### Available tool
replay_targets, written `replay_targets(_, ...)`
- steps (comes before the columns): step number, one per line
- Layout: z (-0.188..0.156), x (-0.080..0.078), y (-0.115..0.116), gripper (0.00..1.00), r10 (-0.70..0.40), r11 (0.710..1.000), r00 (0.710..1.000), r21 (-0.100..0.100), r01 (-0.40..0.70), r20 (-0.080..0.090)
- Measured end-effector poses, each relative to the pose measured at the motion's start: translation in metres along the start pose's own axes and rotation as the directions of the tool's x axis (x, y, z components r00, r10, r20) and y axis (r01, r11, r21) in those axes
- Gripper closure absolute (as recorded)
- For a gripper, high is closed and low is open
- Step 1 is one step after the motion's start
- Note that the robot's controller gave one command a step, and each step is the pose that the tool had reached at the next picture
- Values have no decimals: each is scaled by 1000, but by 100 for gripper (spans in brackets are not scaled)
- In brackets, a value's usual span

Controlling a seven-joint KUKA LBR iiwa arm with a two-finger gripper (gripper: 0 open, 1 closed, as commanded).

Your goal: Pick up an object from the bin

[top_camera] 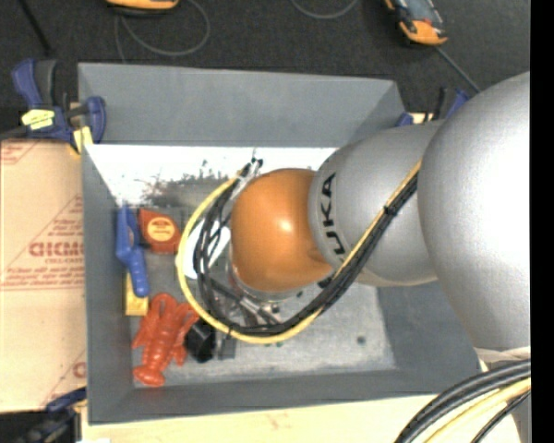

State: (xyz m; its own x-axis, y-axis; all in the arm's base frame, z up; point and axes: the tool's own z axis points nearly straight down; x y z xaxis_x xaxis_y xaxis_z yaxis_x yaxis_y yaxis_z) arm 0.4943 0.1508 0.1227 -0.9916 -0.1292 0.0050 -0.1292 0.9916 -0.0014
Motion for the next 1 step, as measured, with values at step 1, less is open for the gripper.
replay_targets(1, -61, -9, -7, 100, 9, 1000, 1000, 0, -9, 3)
